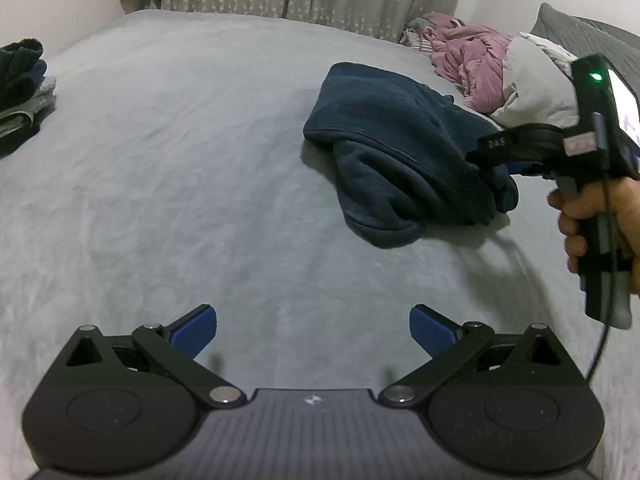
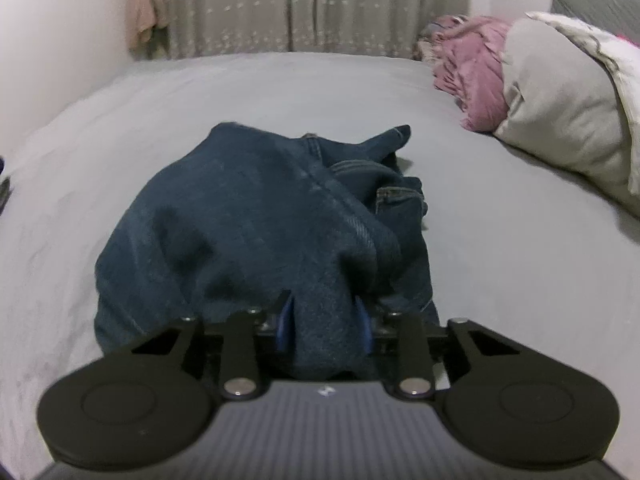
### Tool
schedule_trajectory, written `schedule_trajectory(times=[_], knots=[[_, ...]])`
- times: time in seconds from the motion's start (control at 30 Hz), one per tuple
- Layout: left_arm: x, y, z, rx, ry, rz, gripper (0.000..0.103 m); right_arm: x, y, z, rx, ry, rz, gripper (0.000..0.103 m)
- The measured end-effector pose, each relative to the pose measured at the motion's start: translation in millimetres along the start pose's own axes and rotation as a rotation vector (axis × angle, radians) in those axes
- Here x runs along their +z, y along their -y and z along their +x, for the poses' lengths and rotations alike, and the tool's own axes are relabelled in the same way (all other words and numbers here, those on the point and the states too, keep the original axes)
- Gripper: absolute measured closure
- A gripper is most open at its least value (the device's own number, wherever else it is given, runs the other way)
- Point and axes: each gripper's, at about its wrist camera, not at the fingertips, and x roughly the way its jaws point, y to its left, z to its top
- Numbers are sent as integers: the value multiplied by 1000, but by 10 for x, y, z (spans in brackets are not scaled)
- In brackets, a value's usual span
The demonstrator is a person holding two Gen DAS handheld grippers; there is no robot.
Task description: Fold clothes
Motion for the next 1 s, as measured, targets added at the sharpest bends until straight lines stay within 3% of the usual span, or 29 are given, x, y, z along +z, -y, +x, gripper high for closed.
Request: schedule_trajectory(times=[0.6, 0.7, 0.77, 0.8, 0.83, 0.93, 1.0], knots=[[33, -56, -8, -17, -2, -37, 1, -558, -12, -740, 226, -49, -107, 80], [31, -44, -6, -17, 0, -32, 1, -708, -55, -876, 258, -60, -131, 87], [22, -27, 9, -15, -6, -29, 1, -803, -86, -925, 235, -64, -163, 91], [18, -22, 17, -15, -9, -29, 1, -819, -83, -929, 234, -66, -166, 100], [15, -17, 25, -15, -12, -28, 1, -854, -66, -926, 241, -84, -160, 100], [7, -4, 31, -19, -14, -24, 1, -915, -70, -946, 235, -84, -160, 92], [0, 2, 31, -19, -13, -20, 1, -914, -63, -968, 216, -62, -156, 74]])
